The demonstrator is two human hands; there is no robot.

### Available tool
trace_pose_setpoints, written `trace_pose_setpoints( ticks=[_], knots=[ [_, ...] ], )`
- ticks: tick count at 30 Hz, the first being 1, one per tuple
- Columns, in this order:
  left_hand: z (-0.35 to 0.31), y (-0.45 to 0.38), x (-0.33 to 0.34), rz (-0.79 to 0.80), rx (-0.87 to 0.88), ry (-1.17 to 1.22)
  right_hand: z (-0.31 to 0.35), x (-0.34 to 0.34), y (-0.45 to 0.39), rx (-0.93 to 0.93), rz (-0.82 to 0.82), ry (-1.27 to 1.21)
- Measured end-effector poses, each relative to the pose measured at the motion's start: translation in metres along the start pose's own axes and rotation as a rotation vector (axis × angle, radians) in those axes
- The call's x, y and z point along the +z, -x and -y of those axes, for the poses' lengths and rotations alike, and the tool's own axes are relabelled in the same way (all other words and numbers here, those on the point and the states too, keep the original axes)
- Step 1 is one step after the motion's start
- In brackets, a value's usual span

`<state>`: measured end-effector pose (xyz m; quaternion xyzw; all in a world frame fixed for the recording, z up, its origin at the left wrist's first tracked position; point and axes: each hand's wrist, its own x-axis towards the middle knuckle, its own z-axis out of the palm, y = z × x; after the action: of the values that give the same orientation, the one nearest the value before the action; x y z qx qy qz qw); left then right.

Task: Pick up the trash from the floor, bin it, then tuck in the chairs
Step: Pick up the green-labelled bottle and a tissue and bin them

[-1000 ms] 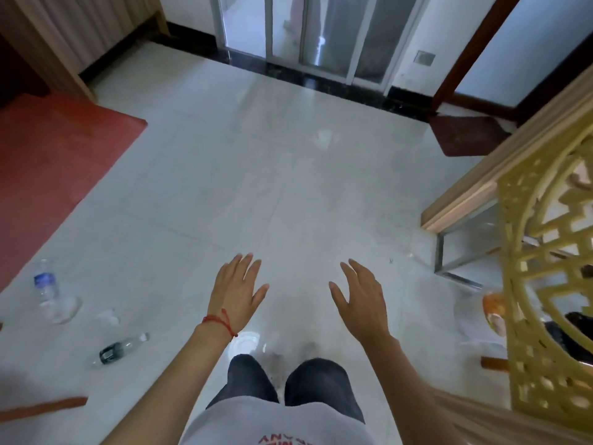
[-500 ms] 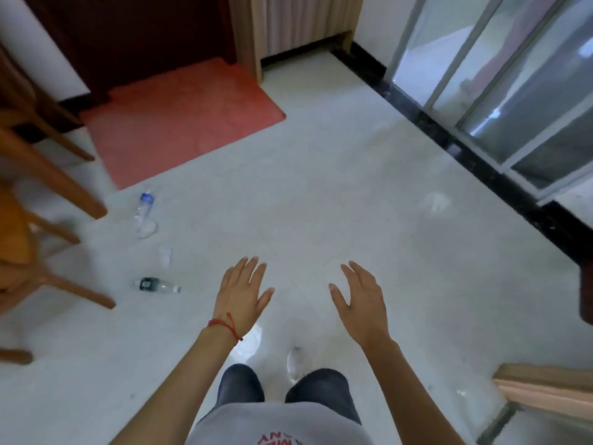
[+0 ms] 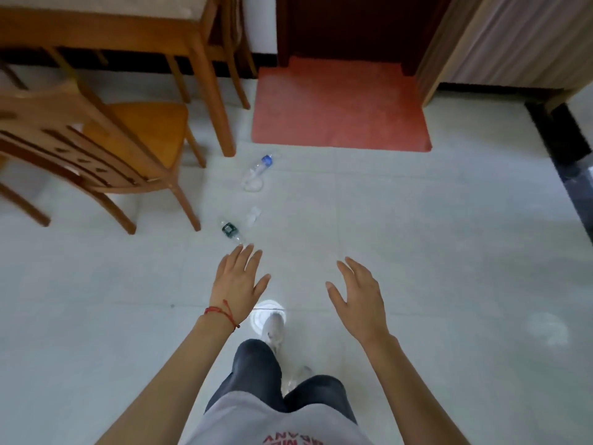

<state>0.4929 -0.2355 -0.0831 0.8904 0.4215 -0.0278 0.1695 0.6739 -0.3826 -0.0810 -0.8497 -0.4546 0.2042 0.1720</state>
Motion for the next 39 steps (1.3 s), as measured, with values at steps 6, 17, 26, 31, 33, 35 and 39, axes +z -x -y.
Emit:
trace_pose_setpoints(
  ticks=[6, 17, 26, 31, 33, 35, 39],
  knots=[
    [0.025, -0.053, -0.009, -0.007, -0.097, 0.019, 0.014, 0.002, -0.080, -0.083, 0.031, 0.028],
    [0.071, -0.210, -0.050, -0.035, -0.141, 0.014, 0.060, -0.020, -0.258, -0.130, 0.086, 0.047],
    [0.098, -0.289, -0.072, -0.077, -0.293, 0.042, 0.092, -0.030, -0.376, -0.262, 0.178, 0.062],
    [0.104, -0.320, -0.076, -0.137, -0.442, 0.067, 0.107, -0.025, -0.444, -0.392, 0.289, 0.099],
    [0.104, -0.328, -0.076, -0.143, -0.517, 0.120, 0.112, -0.025, -0.468, -0.444, 0.340, 0.115],
    [0.104, -0.336, -0.074, -0.163, -0.599, 0.154, 0.115, -0.024, -0.492, -0.497, 0.367, 0.128],
    [0.104, -0.347, -0.065, -0.173, -0.755, 0.190, 0.113, -0.014, -0.531, -0.546, 0.440, 0.117]
  ],
)
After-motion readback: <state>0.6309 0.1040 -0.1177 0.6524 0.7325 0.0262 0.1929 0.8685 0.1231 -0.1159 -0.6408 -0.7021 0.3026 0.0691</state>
